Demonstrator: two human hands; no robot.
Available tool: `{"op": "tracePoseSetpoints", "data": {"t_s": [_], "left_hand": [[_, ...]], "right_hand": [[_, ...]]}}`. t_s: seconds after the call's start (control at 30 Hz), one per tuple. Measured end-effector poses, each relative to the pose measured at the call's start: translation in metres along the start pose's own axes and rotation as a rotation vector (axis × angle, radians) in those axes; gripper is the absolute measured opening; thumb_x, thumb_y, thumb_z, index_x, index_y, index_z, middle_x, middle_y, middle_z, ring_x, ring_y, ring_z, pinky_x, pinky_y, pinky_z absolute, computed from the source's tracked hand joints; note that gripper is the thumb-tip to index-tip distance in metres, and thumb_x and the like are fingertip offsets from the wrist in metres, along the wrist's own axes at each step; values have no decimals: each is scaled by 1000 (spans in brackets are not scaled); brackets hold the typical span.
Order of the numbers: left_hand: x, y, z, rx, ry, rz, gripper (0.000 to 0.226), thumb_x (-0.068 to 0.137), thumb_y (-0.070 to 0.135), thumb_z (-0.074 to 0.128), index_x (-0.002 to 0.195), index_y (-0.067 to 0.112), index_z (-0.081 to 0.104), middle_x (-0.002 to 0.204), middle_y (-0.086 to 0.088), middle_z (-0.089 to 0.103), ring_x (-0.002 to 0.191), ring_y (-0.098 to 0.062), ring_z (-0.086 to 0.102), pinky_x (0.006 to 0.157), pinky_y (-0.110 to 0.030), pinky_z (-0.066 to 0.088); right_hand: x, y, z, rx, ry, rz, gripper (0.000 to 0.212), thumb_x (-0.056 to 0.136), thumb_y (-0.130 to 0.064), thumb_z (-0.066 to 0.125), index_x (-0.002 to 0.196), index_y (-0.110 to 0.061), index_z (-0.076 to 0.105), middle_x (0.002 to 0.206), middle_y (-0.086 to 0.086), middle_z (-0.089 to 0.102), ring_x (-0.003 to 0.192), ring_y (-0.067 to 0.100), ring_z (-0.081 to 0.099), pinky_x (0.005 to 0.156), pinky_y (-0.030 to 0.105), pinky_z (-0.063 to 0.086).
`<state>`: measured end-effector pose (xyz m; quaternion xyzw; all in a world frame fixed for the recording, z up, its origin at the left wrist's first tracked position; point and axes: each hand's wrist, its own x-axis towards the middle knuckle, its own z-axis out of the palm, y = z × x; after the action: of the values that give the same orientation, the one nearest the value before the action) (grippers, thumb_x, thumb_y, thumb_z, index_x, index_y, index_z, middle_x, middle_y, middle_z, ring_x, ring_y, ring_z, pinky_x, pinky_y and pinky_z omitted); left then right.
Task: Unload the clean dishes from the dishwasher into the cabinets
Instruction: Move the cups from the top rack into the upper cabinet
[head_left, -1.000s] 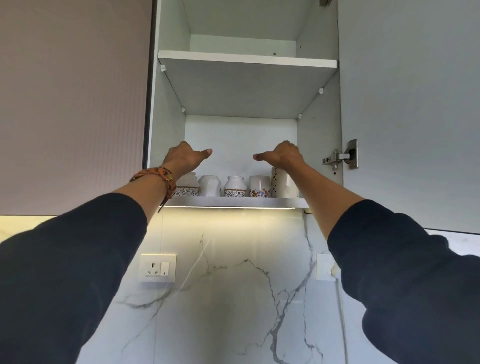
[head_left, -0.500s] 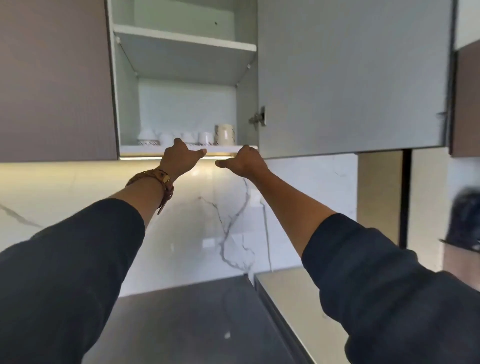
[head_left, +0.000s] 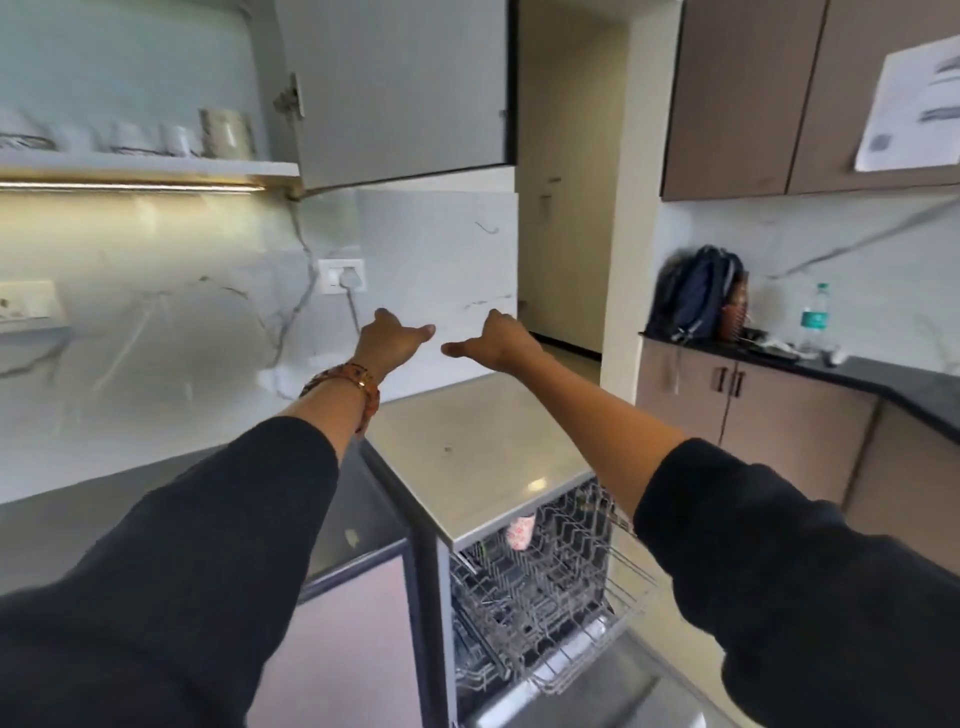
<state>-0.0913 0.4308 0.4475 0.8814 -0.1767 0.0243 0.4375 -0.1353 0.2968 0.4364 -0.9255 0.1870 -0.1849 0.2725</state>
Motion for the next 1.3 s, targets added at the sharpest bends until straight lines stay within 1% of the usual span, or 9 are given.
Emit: {"op": "tracePoseSetpoints", "data": {"t_s": [0.4, 0.5, 0.6, 0.77, 0.9, 1.0, 1.13, 1.23, 1.3], "left_hand": [[-55, 86, 206, -7, -130, -29, 68, 91, 38, 56, 140, -1, 29, 144, -19, 39, 130, -34, 42, 101, -36, 39], [-60, 70, 249, 21, -154, -61, 36, 91, 34, 56, 102, 0, 55, 99, -15, 61, 89, -27, 61, 77, -32, 48], [-68, 41, 298, 54, -230, -83, 42, 93, 29, 54, 59, 12, 37, 56, 2, 36, 47, -10, 32, 50, -17, 34], [-74, -25, 387, 113, -374, -154, 28, 93, 30, 54, 72, 15, 43, 61, 3, 42, 49, -8, 37, 43, -13, 38], [-62, -81, 441, 98, -404, -248, 21, 90, 23, 59, 101, 14, 43, 73, 5, 42, 63, -6, 43, 56, -21, 46], [-37, -128, 473, 110, -399, -269, 58, 89, 15, 60, 136, 4, 29, 79, 3, 49, 67, -10, 51, 52, -18, 45], [7, -187, 497, 153, -374, -303, 62, 90, 14, 59, 139, 1, 24, 80, 1, 51, 62, -9, 50, 42, -13, 40], [47, -224, 509, 178, -334, -307, 67, 90, 17, 60, 141, 3, 18, 67, 8, 34, 51, -2, 35, 34, -11, 34], [76, -246, 520, 190, -312, -287, 58, 90, 18, 61, 135, 1, 29, 67, 10, 33, 51, -1, 34, 32, -10, 35]], "right_hand": [[-43, 247, -94, -112, -58, 198, 96, 78, -55, 65, 144, 1, 24, 148, 19, 34, 132, 34, 39, 106, 42, 39], [-53, 300, -82, -109, -120, 233, 94, 78, -56, 64, 143, 0, 25, 146, 19, 35, 130, 34, 42, 105, 44, 41], [-56, 347, -51, -105, -167, 255, 94, 77, -57, 64, 142, -1, 27, 144, 19, 38, 127, 33, 45, 103, 43, 43], [-52, 405, 25, -94, -248, 319, 103, 74, -59, 65, 146, -2, 19, 150, 20, 30, 135, 36, 35, 109, 49, 36], [-37, 438, 99, -76, -335, 354, 103, 76, -58, 64, 148, -2, 14, 153, 22, 23, 138, 39, 30, 112, 47, 31], [-13, 459, 159, -71, -374, 373, 105, 75, -61, 63, 148, -3, 15, 152, 23, 24, 136, 39, 33, 110, 49, 35], [28, 480, 235, -43, -434, 426, 103, 74, -60, 65, 146, -3, 19, 151, 21, 29, 134, 38, 36, 108, 48, 37], [67, 486, 278, -51, -456, 441, 104, 73, -65, 62, 145, -3, 22, 149, 22, 32, 132, 39, 39, 106, 49, 40], [99, 489, 309, -34, -457, 463, 107, 72, -66, 62, 148, -8, 15, 145, 22, 37, 127, 38, 45, 101, 48, 45]]}}
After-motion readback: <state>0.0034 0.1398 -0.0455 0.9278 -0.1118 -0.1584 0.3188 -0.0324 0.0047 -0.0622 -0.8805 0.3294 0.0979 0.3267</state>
